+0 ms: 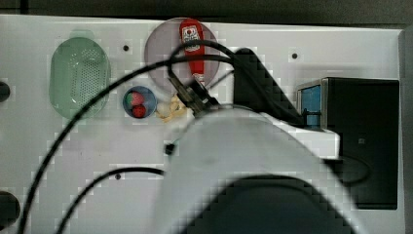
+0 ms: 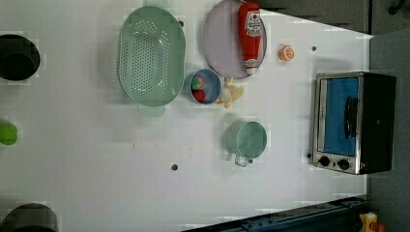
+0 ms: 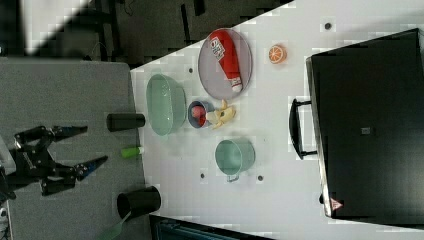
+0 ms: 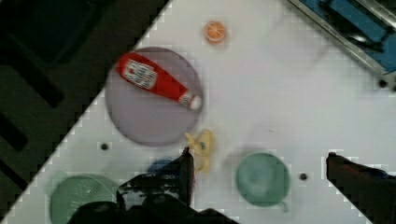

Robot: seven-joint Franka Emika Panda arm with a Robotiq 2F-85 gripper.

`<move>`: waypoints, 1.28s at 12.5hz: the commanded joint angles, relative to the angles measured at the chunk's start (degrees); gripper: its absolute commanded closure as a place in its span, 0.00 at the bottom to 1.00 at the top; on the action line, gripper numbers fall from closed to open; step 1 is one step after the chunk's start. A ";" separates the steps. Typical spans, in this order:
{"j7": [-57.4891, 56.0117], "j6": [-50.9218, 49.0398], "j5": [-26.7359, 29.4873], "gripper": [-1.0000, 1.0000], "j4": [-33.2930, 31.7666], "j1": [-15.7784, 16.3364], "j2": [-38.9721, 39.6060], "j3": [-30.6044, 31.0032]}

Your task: Drag strainer backwards.

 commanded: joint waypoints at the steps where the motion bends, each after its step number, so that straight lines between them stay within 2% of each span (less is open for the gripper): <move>1: 13.88 2.14 -0.20 0.00 -2.83 2.19 9.01 8.00; 5: 33.86 8.33 -0.26 0.00 -2.37 3.23 17.41 16.59; 8: 43.57 14.59 -0.29 0.00 -1.17 4.76 24.83 20.62; 12: 55.17 20.84 -0.29 0.00 2.75 8.72 35.31 21.43; 16: 63.94 22.85 -0.29 0.00 10.98 12.43 46.05 20.74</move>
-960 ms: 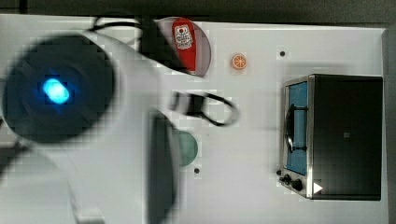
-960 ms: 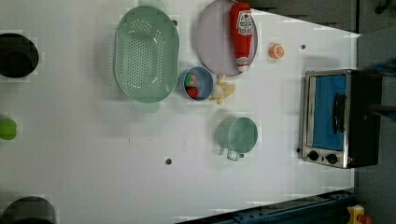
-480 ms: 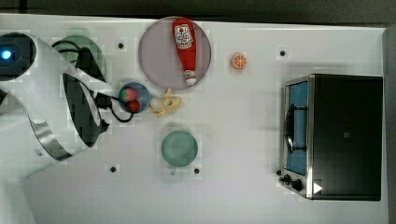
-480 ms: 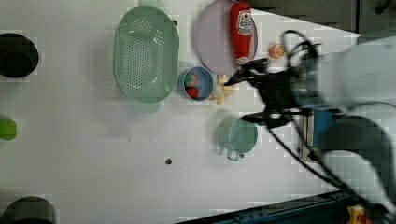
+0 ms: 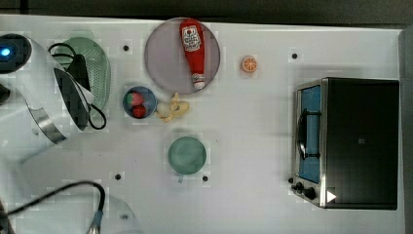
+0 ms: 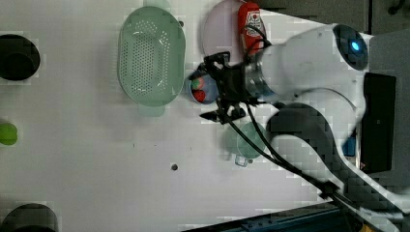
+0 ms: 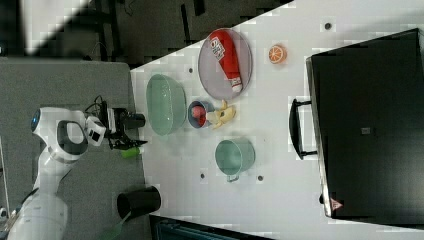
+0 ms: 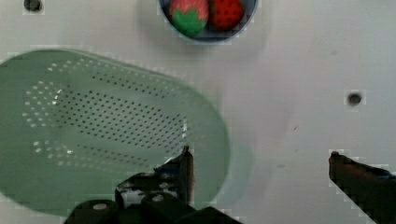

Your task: Drag strainer backwards.

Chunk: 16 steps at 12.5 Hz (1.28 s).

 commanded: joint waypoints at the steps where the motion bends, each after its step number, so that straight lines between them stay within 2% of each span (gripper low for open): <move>1: 9.69 1.82 0.05 0.00 7.96 2.43 5.42 -0.77; 7: 10.57 2.20 0.06 0.00 17.48 10.00 17.19 -8.35; 11: 10.83 6.61 0.64 0.00 22.86 15.41 24.55 -13.39; 16: 11.85 5.08 1.71 0.00 21.91 16.84 26.01 -14.58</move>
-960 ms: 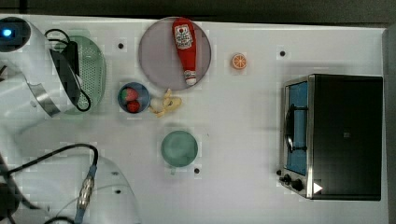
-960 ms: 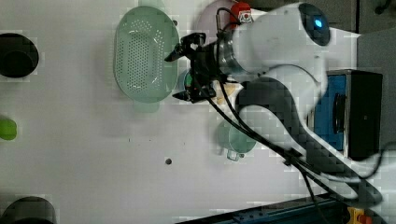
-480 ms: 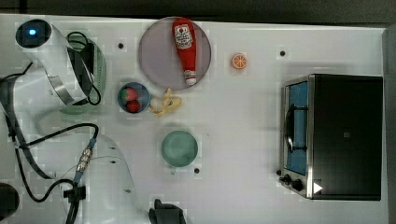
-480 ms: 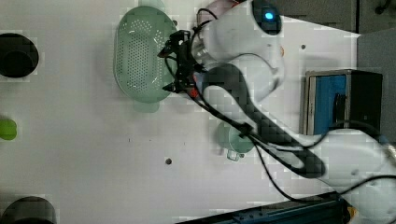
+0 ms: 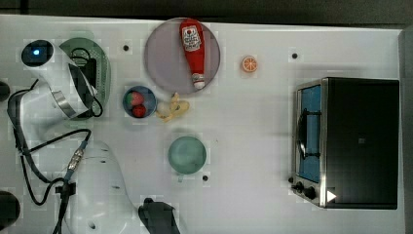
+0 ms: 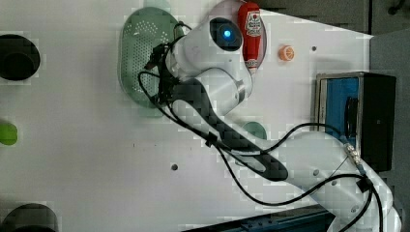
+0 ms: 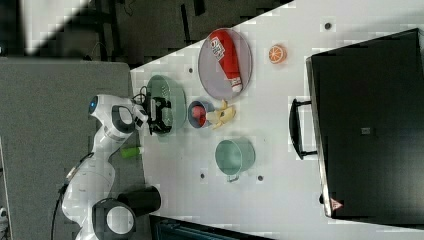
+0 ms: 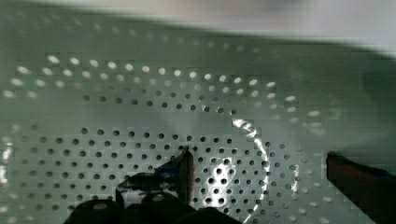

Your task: Drag strainer backwards.

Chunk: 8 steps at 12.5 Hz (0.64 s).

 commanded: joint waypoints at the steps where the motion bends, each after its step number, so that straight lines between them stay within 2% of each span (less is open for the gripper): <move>1: 3.01 -1.56 0.83 0.00 -0.41 0.93 -3.86 -0.09; 8: 4.54 2.11 1.97 0.00 -11.83 4.77 -10.30 -0.84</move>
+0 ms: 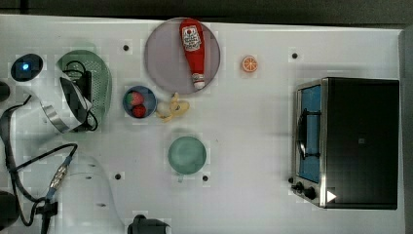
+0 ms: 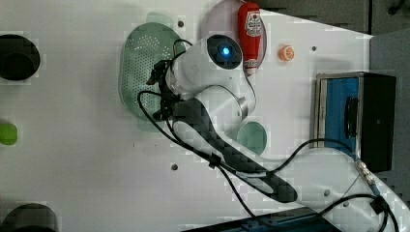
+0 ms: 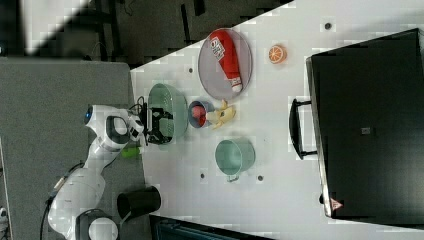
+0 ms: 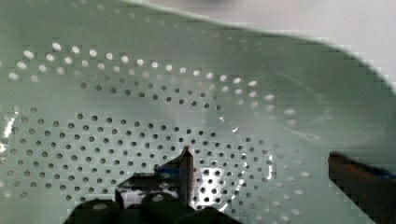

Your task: Drag strainer backwards.

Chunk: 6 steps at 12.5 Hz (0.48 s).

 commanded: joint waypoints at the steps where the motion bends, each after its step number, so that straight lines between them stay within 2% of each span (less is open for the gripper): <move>1: 4.86 1.23 0.50 0.00 -2.02 2.86 -2.93 0.56; 6: 6.24 1.29 0.50 0.00 -7.96 6.43 -6.69 -1.33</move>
